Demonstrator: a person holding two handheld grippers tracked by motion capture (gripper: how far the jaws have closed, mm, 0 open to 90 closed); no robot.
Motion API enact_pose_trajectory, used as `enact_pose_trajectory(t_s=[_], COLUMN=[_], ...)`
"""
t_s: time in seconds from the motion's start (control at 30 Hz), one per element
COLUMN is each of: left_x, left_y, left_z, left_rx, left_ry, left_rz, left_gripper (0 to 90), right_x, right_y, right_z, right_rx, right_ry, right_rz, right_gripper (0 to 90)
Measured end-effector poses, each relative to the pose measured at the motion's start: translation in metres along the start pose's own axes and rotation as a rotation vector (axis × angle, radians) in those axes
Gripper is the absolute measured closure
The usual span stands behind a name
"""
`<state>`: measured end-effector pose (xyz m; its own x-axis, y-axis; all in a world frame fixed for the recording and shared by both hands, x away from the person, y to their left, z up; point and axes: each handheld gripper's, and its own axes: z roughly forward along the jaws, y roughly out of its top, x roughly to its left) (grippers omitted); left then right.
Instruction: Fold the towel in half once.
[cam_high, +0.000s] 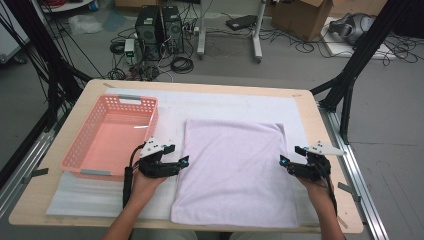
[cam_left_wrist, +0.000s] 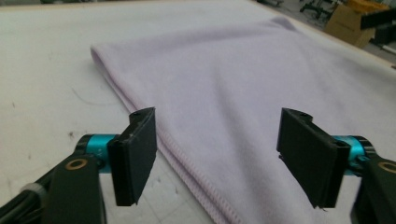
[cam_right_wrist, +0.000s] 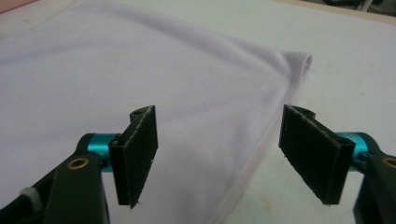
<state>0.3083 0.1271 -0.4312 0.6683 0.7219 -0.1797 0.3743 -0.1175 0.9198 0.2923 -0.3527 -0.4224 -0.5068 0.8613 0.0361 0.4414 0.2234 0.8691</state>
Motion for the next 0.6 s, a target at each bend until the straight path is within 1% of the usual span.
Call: enact_pose_trajectory(t_s=[0.07, 0.1, 0.13, 0.17, 0.23, 0.27, 0.33, 0.4, 0.5, 0.6], left_x=[0.0, 0.0, -0.002, -0.002, -0.002, -0.002, -0.001, -0.001, -0.001, -0.002], left_y=[0.001, 0.001, 0.002, 0.002, 0.003, 0.003, 0.003, 0.004, 0.003, 0.003], left_z=[-0.001, -0.001, -0.002, -0.002, -0.002, -0.002, -0.002, -0.003, -0.003, -0.003], left_rx=[-0.009, -0.009, -0.014, -0.019, -0.022, -0.022, -0.024, -0.029, -0.025, -0.018], left_ry=[-0.011, -0.011, -0.022, -0.025, -0.026, -0.026, -0.01, -0.015, -0.011, -0.01], left_rz=[-0.004, -0.004, 0.002, 0.0, 0.001, 0.001, 0.014, 0.011, 0.011, 0.02], left_gripper=[25.2, 25.1, 24.9, 24.8, 24.4, 24.5, 24.8, 25.0, 25.0, 25.0], right_x=[0.005, 0.006, 0.007, 0.007, 0.008, 0.008, 0.008, 0.007, 0.006, 0.005], right_y=[-0.003, -0.003, -0.002, -0.001, -0.001, -0.001, -0.004, -0.006, -0.005, -0.005], right_z=[-0.006, -0.008, -0.01, -0.012, -0.013, -0.013, -0.011, -0.01, -0.01, -0.01], right_rx=[0.0, 0.003, -0.002, -0.011, -0.015, -0.015, 0.011, 0.023, 0.019, 0.017], right_ry=[-0.006, -0.014, -0.021, -0.027, -0.015, -0.015, -0.013, -0.01, -0.013, -0.012], right_rz=[-0.014, -0.03, -0.04, -0.041, -0.038, -0.049, -0.06, -0.055, -0.045, -0.045], right_gripper=[24.4, 24.4, 24.4, 24.4, 24.2, 24.1, 23.8, 23.8, 23.7, 23.7])
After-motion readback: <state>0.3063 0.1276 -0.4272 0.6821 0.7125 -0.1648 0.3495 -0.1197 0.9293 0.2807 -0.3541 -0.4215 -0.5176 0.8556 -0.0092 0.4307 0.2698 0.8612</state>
